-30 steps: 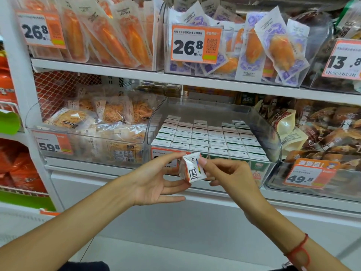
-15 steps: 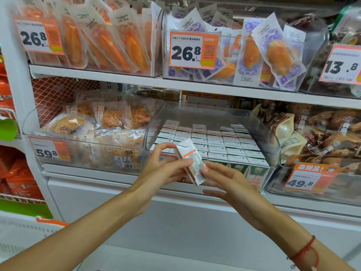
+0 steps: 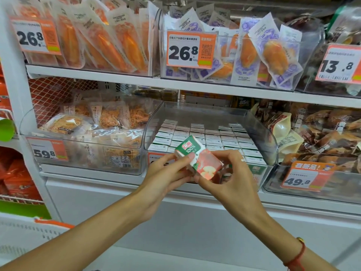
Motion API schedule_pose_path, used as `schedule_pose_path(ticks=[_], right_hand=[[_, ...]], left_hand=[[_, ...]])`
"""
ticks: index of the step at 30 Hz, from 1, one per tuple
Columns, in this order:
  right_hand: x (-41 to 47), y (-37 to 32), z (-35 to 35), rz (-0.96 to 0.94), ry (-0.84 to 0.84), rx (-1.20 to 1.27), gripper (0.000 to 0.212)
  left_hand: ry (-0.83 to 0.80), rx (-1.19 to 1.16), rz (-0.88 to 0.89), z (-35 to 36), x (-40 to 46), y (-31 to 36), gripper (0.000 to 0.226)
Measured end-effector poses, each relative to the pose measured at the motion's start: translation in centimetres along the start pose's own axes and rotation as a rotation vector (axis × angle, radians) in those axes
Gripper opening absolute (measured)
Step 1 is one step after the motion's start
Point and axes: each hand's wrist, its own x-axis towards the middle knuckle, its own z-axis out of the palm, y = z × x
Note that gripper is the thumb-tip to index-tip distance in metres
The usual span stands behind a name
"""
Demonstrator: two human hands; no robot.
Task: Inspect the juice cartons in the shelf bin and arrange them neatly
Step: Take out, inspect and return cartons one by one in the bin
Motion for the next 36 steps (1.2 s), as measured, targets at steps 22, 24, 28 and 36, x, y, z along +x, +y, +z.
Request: schedule_pose_path(ticks=[22,24,28,36], right_hand=[[1.2,2.2,-1.6,0.006,-0.282,0.276,0.041],[1.3,2.5,-2.0,-0.059,-0.237,0.19,0.039],[1.4,2.9,-2.3,-0.126,-0.159,0.108,0.046],[1.9,3.2,-3.3,-0.288,-0.09,-0.086,0.047]], left_hand=[[-0.125,0.792,0.58,-1.1,-0.6,1.4,0.043],[-0.141,0.913,0.704,-0.8,-0.9,0.7,0.046],[-0.064,0.787,0.701,-0.6,-0.9,0.3,0.039],[0.0,0.521,0.501,-0.4,-0.1,-0.3,0.05]])
